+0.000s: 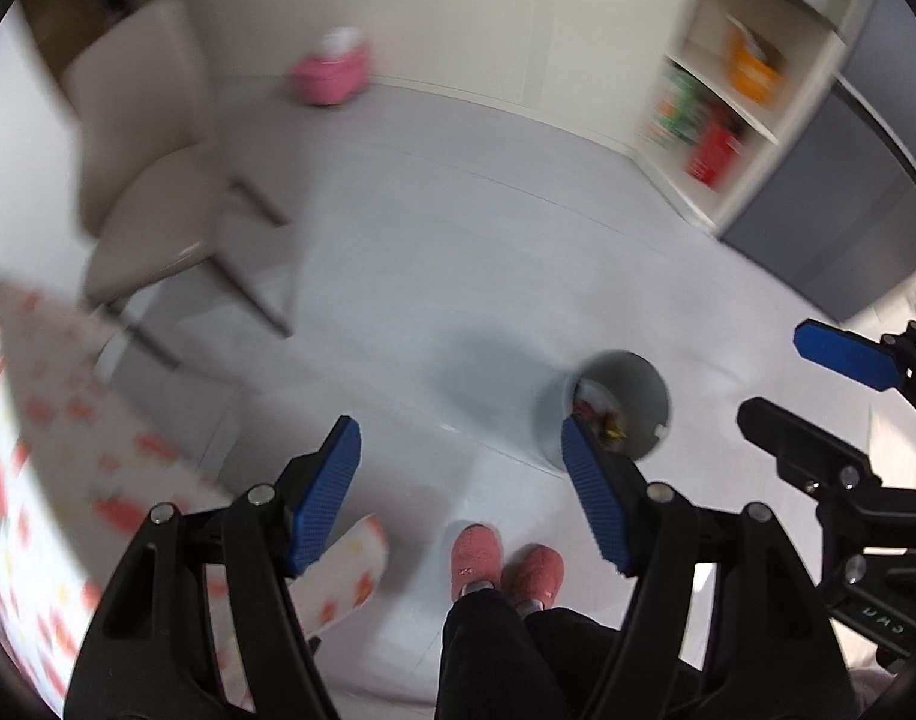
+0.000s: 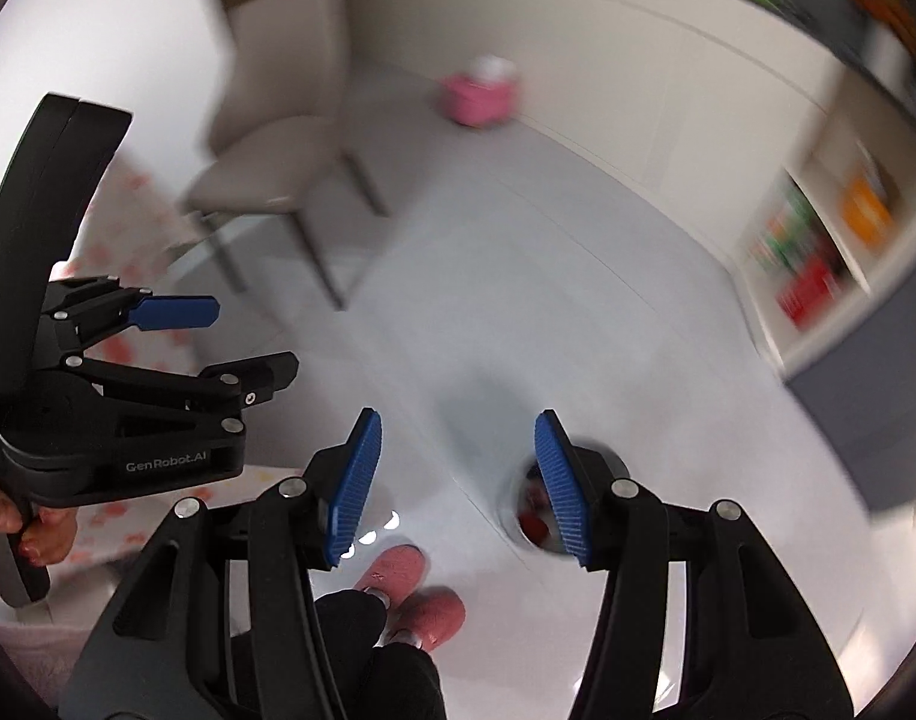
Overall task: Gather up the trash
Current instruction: 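Swing both open tools back toward the table, then grasp the dark patterned wrapper with the left tool while the right tool grasps the clear plastic container, then carry the wrapper and plastic container over the grey bin, then open both tools over the bin to drop the wrapper and container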
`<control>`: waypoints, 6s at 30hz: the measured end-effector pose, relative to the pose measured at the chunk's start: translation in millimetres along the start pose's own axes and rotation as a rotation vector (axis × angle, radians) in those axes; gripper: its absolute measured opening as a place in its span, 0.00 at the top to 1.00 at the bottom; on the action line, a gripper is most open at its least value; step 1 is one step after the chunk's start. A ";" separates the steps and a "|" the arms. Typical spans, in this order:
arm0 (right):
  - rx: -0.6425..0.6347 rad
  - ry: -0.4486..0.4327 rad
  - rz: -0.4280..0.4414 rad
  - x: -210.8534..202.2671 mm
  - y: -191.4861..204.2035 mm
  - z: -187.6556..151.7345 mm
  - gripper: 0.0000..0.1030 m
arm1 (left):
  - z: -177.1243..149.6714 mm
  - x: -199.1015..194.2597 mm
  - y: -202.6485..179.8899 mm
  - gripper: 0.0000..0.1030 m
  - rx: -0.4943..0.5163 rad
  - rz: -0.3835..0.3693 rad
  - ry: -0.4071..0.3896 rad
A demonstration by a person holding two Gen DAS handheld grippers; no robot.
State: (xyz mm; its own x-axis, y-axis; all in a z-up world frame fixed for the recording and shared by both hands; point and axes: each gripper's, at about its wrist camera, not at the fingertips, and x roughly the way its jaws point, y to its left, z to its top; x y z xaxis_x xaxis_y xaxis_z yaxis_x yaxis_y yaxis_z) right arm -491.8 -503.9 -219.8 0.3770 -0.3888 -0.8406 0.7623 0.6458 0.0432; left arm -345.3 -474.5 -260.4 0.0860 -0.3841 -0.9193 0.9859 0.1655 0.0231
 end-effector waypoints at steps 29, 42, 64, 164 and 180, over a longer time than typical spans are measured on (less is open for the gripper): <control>-0.726 -0.142 0.418 -17.7 571.4 83.2 0.37 | -317.9 -251.4 454.6 0.29 -1.047 0.631 -0.158; -1.022 -0.084 0.632 11.4 706.9 86.0 0.37 | -388.4 -258.8 524.9 0.29 -1.360 0.773 -0.096; -1.265 -0.033 0.663 99.7 831.7 41.5 0.70 | -450.0 -187.2 614.3 0.74 -1.453 0.631 -0.095; 0.741 0.132 -0.376 227.1 -215.1 -218.0 0.75 | -13.4 329.7 -238.8 0.56 0.533 -0.250 0.078; 0.626 0.096 -0.407 138.8 -185.8 -154.4 0.75 | 14.1 221.1 -216.1 0.44 0.485 -0.165 -0.022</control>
State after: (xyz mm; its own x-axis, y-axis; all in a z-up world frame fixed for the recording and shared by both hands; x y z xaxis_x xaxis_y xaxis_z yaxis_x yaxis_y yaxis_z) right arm -662.4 -576.3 -427.9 -0.0239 -0.4394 -0.8980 0.9991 -0.0421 -0.0060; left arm -537.3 -608.0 -463.1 -0.0783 -0.3899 -0.9175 0.9394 -0.3371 0.0630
